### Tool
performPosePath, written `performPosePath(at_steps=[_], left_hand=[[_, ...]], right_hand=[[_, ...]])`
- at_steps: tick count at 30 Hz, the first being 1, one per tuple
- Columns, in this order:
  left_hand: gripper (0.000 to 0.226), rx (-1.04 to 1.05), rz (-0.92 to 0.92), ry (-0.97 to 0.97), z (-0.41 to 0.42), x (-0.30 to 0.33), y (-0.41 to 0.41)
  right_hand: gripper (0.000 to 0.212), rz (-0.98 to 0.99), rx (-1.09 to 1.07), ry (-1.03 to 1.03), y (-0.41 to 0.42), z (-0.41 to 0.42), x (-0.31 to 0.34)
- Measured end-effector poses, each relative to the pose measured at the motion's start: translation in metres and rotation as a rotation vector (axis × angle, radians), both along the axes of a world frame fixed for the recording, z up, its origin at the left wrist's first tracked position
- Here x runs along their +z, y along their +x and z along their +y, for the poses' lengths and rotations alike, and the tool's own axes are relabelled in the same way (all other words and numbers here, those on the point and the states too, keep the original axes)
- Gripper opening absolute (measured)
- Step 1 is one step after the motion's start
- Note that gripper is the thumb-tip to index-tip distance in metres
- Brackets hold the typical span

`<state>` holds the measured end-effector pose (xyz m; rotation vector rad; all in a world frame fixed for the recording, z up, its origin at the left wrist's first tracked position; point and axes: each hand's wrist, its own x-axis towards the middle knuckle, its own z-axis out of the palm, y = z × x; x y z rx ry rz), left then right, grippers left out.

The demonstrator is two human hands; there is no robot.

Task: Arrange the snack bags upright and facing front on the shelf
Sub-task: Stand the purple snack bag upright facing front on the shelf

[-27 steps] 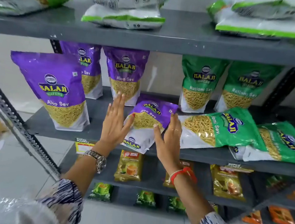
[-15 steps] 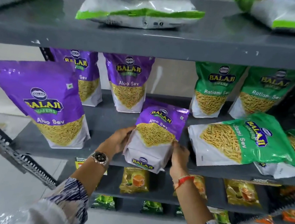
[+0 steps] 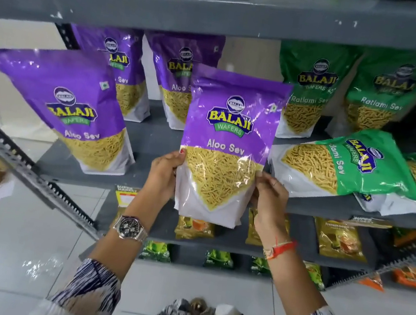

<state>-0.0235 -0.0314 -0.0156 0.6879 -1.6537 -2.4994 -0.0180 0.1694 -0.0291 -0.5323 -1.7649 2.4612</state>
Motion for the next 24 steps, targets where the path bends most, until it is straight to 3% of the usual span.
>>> performPosePath(at_steps=[6, 10, 14, 24], left_hand=[[0.017, 0.004, 0.194, -0.024, 0.021, 0.032, 0.066], [0.015, 0.000, 0.237, -0.037, 0.029, 0.040, 0.095], [0.033, 0.033, 0.168, -0.124, 0.035, 0.035, 0.102], [0.029, 0.075, -0.016, -0.287, -0.010, 0.032, 0.046]], right_hand=[[0.012, 0.192, 0.101, 0.012, 0.048, 0.026, 0.038], [0.012, 0.219, 0.151, -0.028, 0.070, 0.042, 0.045], [0.017, 0.154, 0.188, -0.045, 0.077, 0.045, 0.034], [0.021, 0.152, 0.311, 0.089, 0.003, -0.012, 0.018]])
